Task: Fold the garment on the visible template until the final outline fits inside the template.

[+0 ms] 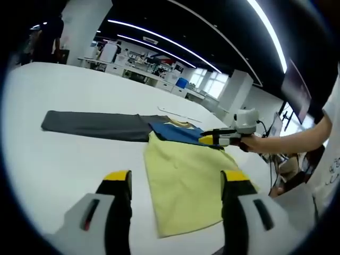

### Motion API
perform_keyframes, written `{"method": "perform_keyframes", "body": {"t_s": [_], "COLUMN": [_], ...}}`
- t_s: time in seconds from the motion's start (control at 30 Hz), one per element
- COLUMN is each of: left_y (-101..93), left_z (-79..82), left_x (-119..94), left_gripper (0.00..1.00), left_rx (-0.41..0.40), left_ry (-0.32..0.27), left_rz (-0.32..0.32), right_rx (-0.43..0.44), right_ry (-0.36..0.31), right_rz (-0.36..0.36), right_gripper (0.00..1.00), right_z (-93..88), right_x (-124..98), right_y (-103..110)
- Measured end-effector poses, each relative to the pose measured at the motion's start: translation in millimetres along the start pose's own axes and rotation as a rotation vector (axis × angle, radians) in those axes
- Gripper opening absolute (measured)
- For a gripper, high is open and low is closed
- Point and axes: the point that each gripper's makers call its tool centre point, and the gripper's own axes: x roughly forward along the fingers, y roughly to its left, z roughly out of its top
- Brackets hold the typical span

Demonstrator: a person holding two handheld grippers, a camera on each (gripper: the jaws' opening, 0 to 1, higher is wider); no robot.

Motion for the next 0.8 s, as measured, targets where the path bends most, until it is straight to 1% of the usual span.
{"method": "perform_keyframes", "body": {"t_s": [0.07, 0.13, 0.2, 0.27, 0.33, 0.37, 0.43, 0.6, 0.63, 0.67, 0.7, 0.73, 0.77, 0.8], "left_y": [-1.2, -1.7, -2.2, -2.6, -3.3, -3.4, -2.1, -2.5, -2.8, -2.9, -2.9, -2.7, -2.6, -2.7], "left_z": [-1.2, -2.0, -3.0, -4.0, -4.7, -4.9, -5.6, -6.3, -6.4, -6.5, -6.5, -6.6, -6.8, -6.8], "left_x": [0.7, 1.0, 1.4, 1.7, 1.8, 1.8, 1.5, 1.2, 1.1, 1.0, 0.9, 0.8, 0.7, 0.8], "left_gripper": [0.65, 0.65, 0.65, 0.65, 0.65, 0.65, 0.65, 0.65, 0.65, 0.65, 0.65, 0.65, 0.65, 0.65], "left_rx": [0.009, 0.011, 0.014, 0.015, 0.015, 0.016, 0.022, 0.031, 0.03, 0.028, 0.026, 0.024, 0.024, 0.025], "left_ry": [0.007, 0.011, 0.016, 0.021, 0.024, 0.025, 0.031, 0.038, 0.038, 0.038, 0.037, 0.038, 0.039, 0.04], "left_rz": [0.0, -0.002, -0.005, -0.007, -0.008, -0.008, -0.004, -0.002, -0.002, -0.003, -0.003, -0.003, -0.003, -0.002], "right_rx": [-0.028, -0.033, -0.04, -0.063, -0.064, -0.06, -0.047, -0.07, -0.078, -0.101, -0.077, -0.005, 0.018, 0.021], "right_ry": [-0.003, -0.01, -0.001, 0.032, 0.042, 0.048, 0.047, 0.047, 0.054, 0.087, 0.077, 0.07, 0.075, 0.078], "right_rz": [0.026, 0.054, 0.063, 0.068, 0.08, 0.081, 0.083, 0.084, 0.077, 0.049, 0.061, 0.051, 0.047, 0.039], "right_gripper": [0.23, 0.23, 0.22, 0.2, 0.19, 0.19, 0.17, 0.09, 0.06, 0.02, 0.0, 0.0, 0.0, 0.0], "right_z": [9.7, 19.3, 20.6, 18.7, 20.9, 19.6, 23.5, 31.0, 30.8, 26.8, 28.1, 29.5, 30.5, 31.6], "right_x": [16.4, 28.3, 37.5, 55.7, 66.5, 71.8, 77.6, 84.4, 87.1, 89.5, 91.6, 92.8, 91.6, 91.6], "right_y": [14.1, 24.5, 29.8, 34.1, 42.5, 43.2, 47.4, 60.6, 60.7, 55.8, 57.7, 56.4, 53.7, 51.6]}}
